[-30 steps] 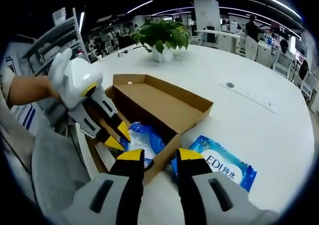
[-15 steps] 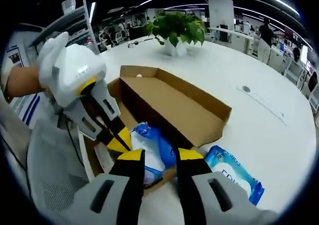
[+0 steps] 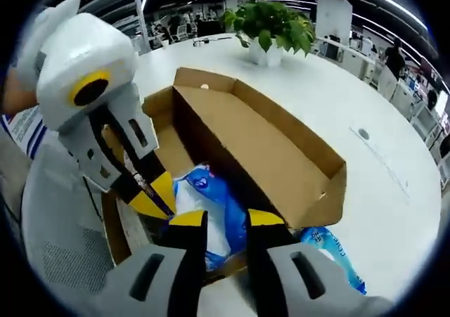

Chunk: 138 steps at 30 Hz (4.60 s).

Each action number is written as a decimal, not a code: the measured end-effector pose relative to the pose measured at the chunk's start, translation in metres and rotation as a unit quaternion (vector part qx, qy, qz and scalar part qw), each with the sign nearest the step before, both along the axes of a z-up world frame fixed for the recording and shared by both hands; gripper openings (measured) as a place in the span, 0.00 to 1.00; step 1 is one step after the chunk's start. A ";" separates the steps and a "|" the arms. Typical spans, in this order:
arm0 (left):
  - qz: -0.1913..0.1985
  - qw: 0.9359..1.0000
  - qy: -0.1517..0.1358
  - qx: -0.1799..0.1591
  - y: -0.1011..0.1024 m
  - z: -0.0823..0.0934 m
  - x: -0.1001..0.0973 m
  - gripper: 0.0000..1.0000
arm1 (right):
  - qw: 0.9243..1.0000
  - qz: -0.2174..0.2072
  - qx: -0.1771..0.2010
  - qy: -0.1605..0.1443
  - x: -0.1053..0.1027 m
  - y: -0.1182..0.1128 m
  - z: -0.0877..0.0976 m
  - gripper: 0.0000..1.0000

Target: Operate the shoe box by opening the lid, removing the specified soft item, and placing it in the target area until the item is outside and the box remains undamaged.

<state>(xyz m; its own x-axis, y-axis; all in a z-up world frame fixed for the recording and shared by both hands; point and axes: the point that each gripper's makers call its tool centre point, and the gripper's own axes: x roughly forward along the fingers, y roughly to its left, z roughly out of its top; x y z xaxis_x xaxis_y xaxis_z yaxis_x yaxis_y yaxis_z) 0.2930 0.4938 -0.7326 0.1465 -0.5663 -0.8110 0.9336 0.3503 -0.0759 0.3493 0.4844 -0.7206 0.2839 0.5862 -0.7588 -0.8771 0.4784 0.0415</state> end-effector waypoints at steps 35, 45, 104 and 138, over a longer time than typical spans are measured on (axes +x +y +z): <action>0.000 1.000 0.008 0.013 0.007 0.015 -0.005 0.00 | 1.000 0.000 -0.005 0.008 0.001 0.007 0.000 0.00; 0.002 1.000 -0.005 0.018 0.009 0.038 -0.008 0.00 | 1.000 0.009 0.011 -0.011 -0.002 0.009 0.025 0.00; -0.035 0.998 -0.042 -0.019 -0.112 0.133 -0.004 0.00 | 0.997 0.023 0.035 -0.059 -0.007 -0.107 0.126 0.00; -0.079 0.995 -0.035 -0.048 -0.212 0.118 0.023 0.00 | 0.999 0.006 0.020 -0.041 0.016 -0.211 0.108 0.00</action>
<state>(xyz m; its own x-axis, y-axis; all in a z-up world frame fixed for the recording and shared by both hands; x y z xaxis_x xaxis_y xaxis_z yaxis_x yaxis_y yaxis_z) 0.3160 0.2821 -0.6142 0.1043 -0.6611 -0.7430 0.9805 0.1933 -0.0344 0.3653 0.2734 -0.6129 0.3369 0.6199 -0.7087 -0.8840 0.4673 -0.0115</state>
